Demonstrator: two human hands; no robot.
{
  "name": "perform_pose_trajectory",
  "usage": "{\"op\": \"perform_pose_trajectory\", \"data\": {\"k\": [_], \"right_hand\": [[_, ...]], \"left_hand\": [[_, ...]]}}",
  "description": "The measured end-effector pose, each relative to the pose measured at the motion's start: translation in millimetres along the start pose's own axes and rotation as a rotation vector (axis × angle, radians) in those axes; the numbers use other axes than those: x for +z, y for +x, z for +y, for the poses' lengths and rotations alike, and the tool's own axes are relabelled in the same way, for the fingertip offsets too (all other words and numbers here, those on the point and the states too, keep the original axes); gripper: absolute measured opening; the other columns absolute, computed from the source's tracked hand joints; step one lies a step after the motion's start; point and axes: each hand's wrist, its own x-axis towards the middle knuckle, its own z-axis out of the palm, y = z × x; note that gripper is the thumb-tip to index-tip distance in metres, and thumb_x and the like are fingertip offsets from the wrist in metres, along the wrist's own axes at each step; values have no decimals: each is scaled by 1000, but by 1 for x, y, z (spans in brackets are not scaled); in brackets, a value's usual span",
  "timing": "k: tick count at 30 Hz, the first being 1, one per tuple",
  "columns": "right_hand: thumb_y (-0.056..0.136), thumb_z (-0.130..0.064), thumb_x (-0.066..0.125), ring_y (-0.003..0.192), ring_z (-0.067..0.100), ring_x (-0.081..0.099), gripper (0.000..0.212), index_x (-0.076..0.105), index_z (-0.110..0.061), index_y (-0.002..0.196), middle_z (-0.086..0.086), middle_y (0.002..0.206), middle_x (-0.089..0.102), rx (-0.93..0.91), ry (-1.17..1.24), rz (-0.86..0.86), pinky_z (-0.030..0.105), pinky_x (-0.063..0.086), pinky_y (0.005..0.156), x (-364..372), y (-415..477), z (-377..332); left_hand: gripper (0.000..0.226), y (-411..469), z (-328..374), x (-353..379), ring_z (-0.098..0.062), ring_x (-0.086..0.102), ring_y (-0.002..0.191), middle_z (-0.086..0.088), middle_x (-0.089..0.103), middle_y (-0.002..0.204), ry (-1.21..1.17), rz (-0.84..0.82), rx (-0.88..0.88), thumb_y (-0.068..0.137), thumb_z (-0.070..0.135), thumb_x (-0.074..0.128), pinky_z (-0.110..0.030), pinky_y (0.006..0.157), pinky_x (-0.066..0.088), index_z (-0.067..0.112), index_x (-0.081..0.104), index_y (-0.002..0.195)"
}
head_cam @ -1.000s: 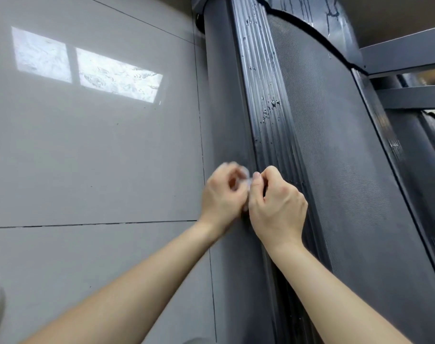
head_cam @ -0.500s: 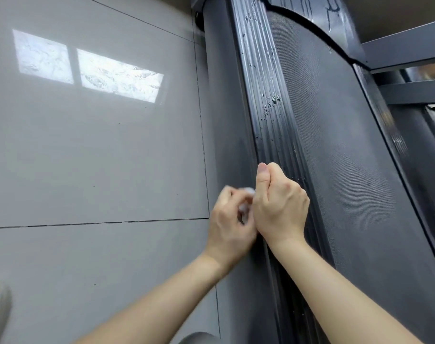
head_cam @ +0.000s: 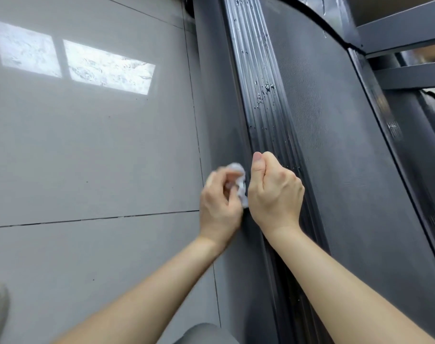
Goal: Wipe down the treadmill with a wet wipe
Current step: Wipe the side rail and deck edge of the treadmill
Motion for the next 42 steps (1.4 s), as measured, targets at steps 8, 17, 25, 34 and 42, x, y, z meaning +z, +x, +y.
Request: {"op": "perform_pose_trajectory", "data": {"k": [8, 17, 25, 34, 42], "right_hand": [[106, -35, 31, 45, 9, 30, 39, 32, -22, 70, -12, 51, 33, 9, 38, -9, 34, 17, 50, 1, -1, 2], [106, -35, 32, 51, 30, 33, 37, 33, -19, 72, -7, 55, 36, -1, 8, 17, 37, 22, 54, 5, 1, 5], [106, -33, 33, 46, 21, 27, 38, 30, -21, 71, -11, 51, 28, -7, 14, 22, 36, 21, 53, 4, -1, 3], [106, -33, 33, 44, 6, 25, 38, 29, -23, 70, -11, 50, 30, -3, 24, 39, 32, 15, 49, 6, -1, 6], [106, -33, 33, 44, 8, 26, 39, 23, -26, 69, -9, 49, 28, 4, 38, 41, 31, 16, 48, 7, 0, 5]], "left_hand": [[20, 173, -15, 9, -5, 56, 61, 6, 61, 72, 55, 49, -171, 90, 4, 63, -27, 63, 51, 19, 60, 77], [15, -18, -12, 0, -18, 44, 60, 2, 43, 72, -7, -181, -68, 79, 7, 46, -40, 52, 48, 19, 41, 71], [21, 162, -22, 16, -6, 45, 46, 4, 49, 63, -115, -55, -332, 84, 7, 57, -24, 55, 46, 18, 47, 70], [35, 8, -96, 0, -9, 32, 42, 3, 37, 58, -262, -253, -904, 83, -12, 31, -17, 40, 29, 17, 39, 66], [16, 173, -43, 15, -13, 49, 39, 4, 50, 45, -117, 3, -602, 90, 4, 51, -26, 58, 46, 13, 53, 78]]}}
